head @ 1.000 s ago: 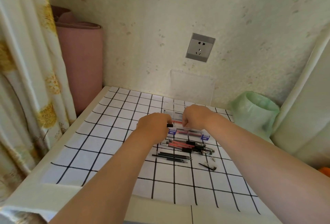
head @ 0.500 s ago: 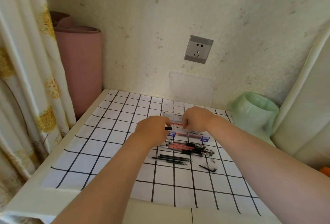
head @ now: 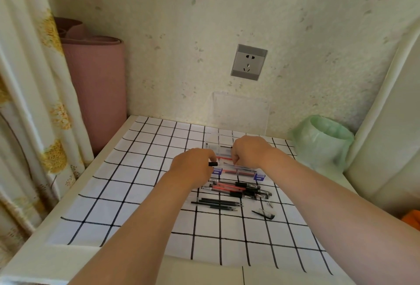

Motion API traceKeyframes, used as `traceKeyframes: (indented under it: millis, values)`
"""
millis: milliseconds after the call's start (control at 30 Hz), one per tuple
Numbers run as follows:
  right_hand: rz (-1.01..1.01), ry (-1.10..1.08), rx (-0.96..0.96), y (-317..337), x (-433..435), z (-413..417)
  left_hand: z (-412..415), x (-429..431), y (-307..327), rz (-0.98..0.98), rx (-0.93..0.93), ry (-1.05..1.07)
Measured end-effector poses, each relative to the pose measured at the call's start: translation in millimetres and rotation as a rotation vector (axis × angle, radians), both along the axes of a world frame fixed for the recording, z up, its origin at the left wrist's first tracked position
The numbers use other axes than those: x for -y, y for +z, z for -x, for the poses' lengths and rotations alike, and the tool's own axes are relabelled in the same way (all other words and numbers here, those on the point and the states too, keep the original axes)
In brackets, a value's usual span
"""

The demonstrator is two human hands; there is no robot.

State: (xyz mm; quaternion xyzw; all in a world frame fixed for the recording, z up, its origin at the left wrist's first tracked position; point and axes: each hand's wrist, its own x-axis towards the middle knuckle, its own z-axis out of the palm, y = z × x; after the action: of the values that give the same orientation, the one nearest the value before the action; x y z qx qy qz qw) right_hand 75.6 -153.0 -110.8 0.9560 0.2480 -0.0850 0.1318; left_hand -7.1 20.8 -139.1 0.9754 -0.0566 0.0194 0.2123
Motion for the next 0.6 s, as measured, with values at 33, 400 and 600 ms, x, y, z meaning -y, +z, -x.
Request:
traceKeyframes:
  millis: [33,400,600]
  values:
    - [0.017,-0.003,-0.006,0.3,-1.0,0.2,0.1,0.0,0.2,0.002,-0.002,-0.001]
    - [0.007,-0.044,-0.042,1.3,-3.0,0.6,3.8,-2.1,0.7,-0.002,-0.009,-0.036]
    - [-0.044,-0.069,-0.094,6.9,-0.4,0.9,3.9,-3.5,1.9,0.003,0.005,-0.054]
